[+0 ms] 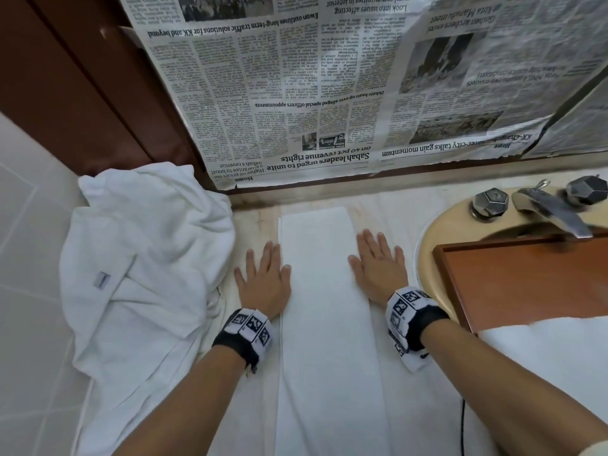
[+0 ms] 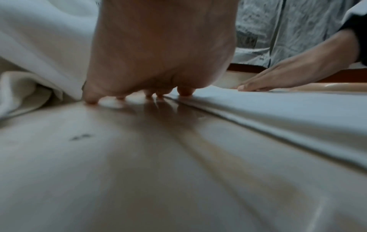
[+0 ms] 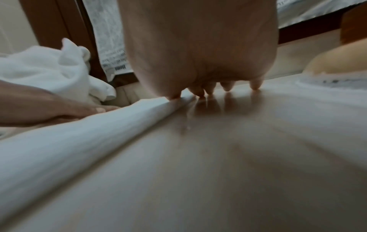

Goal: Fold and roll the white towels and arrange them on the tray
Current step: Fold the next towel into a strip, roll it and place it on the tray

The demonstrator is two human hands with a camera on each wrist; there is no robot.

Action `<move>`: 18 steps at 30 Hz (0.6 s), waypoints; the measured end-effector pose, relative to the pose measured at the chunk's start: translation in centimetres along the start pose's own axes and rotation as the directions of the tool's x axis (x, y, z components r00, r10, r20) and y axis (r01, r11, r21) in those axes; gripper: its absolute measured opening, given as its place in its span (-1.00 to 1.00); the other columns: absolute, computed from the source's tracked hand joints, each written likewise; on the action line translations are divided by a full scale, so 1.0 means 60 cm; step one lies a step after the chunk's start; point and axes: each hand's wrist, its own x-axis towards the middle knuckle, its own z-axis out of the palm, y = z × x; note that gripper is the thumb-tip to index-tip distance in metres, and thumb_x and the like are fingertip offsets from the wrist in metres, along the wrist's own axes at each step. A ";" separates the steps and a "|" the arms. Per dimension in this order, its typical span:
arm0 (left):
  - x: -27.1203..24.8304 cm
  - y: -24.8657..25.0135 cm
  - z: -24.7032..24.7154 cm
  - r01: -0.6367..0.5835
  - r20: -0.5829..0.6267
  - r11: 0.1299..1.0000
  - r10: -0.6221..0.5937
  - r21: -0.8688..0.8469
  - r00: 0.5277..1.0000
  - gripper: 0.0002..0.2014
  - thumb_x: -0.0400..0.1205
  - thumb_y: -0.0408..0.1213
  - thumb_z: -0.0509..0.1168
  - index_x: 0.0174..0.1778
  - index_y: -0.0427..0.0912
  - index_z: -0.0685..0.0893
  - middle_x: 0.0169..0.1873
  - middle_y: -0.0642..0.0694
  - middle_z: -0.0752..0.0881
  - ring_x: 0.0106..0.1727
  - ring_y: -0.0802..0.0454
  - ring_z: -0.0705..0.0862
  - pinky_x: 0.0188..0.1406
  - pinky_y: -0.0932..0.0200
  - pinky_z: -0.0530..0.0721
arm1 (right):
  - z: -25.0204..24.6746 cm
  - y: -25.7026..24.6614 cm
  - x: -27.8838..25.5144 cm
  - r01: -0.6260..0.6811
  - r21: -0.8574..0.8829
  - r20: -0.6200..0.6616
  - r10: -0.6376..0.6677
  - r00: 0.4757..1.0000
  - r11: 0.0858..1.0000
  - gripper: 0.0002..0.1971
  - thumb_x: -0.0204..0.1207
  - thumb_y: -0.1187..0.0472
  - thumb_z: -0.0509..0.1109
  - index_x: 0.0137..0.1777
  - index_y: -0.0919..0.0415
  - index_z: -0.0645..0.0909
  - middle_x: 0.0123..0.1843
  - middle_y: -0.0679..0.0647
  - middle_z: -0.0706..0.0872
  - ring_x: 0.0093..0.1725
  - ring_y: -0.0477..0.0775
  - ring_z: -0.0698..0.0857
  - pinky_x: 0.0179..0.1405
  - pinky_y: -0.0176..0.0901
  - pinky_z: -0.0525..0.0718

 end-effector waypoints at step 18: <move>-0.216 0.028 0.090 -0.083 0.053 0.992 0.078 0.096 0.996 -0.27 0.60 0.22 -0.52 0.74 0.12 -0.29 0.70 0.22 -0.34 0.74 -0.13 -0.32 0.61 -0.44 -0.29 | 0.070 0.024 -0.230 0.139 -0.108 0.039 -0.135 0.990 0.984 -0.28 0.64 -0.18 -0.32 0.75 0.13 0.03 0.74 -0.07 -0.05 0.73 0.04 0.13 0.63 0.25 0.10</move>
